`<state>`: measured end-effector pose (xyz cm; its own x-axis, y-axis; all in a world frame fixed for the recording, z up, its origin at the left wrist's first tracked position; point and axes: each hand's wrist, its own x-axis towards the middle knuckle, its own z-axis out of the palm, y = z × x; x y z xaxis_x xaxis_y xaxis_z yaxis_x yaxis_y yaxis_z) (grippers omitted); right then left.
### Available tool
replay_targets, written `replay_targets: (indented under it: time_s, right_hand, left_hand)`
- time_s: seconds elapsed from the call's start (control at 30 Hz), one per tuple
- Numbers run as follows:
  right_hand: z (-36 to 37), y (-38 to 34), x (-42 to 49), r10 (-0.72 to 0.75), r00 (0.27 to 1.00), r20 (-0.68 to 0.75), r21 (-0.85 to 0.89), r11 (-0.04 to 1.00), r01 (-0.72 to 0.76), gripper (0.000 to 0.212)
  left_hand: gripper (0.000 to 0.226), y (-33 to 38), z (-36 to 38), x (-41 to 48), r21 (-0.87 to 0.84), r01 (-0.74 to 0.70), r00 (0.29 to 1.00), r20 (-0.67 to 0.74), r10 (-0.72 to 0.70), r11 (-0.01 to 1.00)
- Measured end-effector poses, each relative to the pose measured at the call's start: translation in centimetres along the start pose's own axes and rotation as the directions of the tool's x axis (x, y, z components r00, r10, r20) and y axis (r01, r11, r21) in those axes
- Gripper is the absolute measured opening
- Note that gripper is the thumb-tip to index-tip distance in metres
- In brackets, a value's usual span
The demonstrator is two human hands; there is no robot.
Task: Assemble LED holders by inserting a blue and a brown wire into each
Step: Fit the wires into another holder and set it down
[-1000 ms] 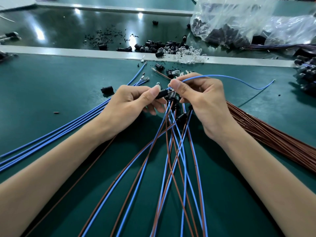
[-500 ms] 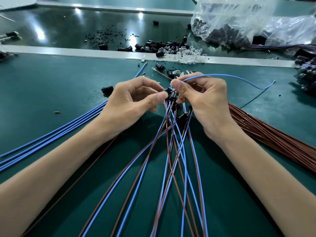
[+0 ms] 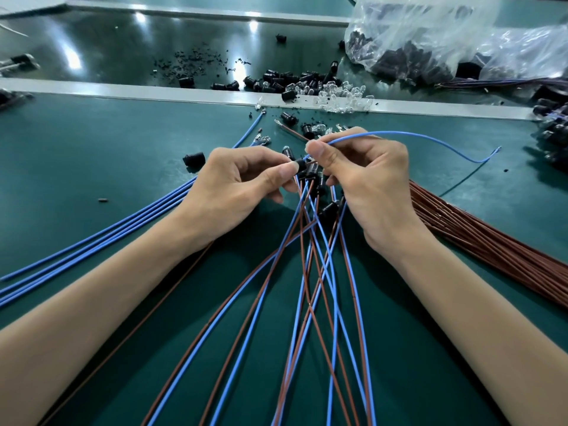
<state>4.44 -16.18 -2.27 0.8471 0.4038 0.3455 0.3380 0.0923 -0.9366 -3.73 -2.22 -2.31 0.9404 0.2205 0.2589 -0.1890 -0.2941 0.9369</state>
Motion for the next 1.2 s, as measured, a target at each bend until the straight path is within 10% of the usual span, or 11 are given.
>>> replay_targets:
  time_s: [1.2]
  right_hand:
    - [0.36, -0.08, -0.32, 0.068, 0.994, 0.089, -0.060, 0.996, -0.063, 0.011]
  left_hand:
    - [0.018, -0.01, 0.06, -0.14, 0.006, 0.029, 0.999, -0.041, -0.029, 1.000]
